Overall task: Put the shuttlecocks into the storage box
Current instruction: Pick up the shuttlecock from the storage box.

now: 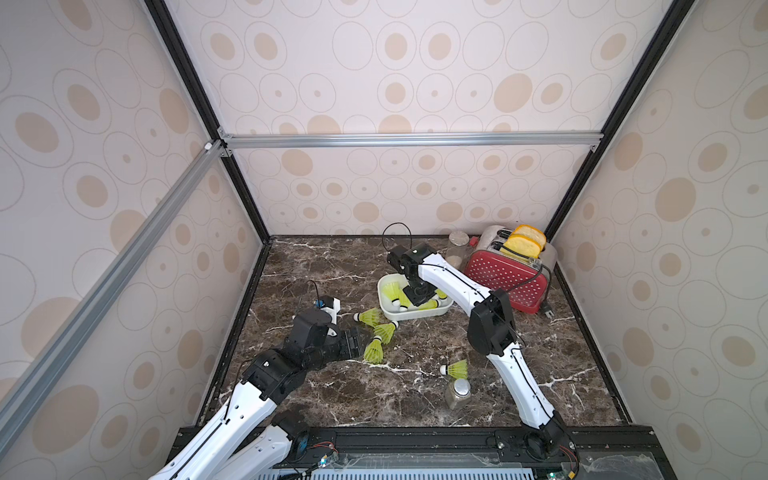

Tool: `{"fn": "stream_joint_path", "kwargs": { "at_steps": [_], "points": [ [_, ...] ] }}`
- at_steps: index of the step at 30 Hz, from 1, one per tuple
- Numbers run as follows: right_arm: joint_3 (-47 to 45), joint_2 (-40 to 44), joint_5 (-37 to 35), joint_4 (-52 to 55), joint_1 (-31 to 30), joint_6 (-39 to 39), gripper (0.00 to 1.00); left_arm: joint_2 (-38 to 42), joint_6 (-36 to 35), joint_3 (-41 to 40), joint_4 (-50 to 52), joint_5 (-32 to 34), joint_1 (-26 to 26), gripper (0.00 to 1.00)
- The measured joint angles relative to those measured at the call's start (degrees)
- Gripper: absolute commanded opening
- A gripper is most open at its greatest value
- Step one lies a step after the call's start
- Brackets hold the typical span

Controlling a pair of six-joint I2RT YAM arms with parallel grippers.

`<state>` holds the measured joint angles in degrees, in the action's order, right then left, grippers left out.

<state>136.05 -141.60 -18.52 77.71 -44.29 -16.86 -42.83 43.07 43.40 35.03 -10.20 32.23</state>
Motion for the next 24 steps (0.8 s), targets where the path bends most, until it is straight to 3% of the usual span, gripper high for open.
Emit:
{"fn": "stream_joint_path", "kwargs": {
  "at_steps": [12,24],
  "points": [
    [1.9,0.48,2.75,2.78,0.76,-2.34,0.0,-0.9,0.0,0.04,-0.74,-0.79,0.0,0.77],
    [5.11,7.76,11.78,4.57,4.87,-6.8,0.0,-1.95,0.0,0.07,-1.38,-1.49,0.0,0.76]
  ]
}}
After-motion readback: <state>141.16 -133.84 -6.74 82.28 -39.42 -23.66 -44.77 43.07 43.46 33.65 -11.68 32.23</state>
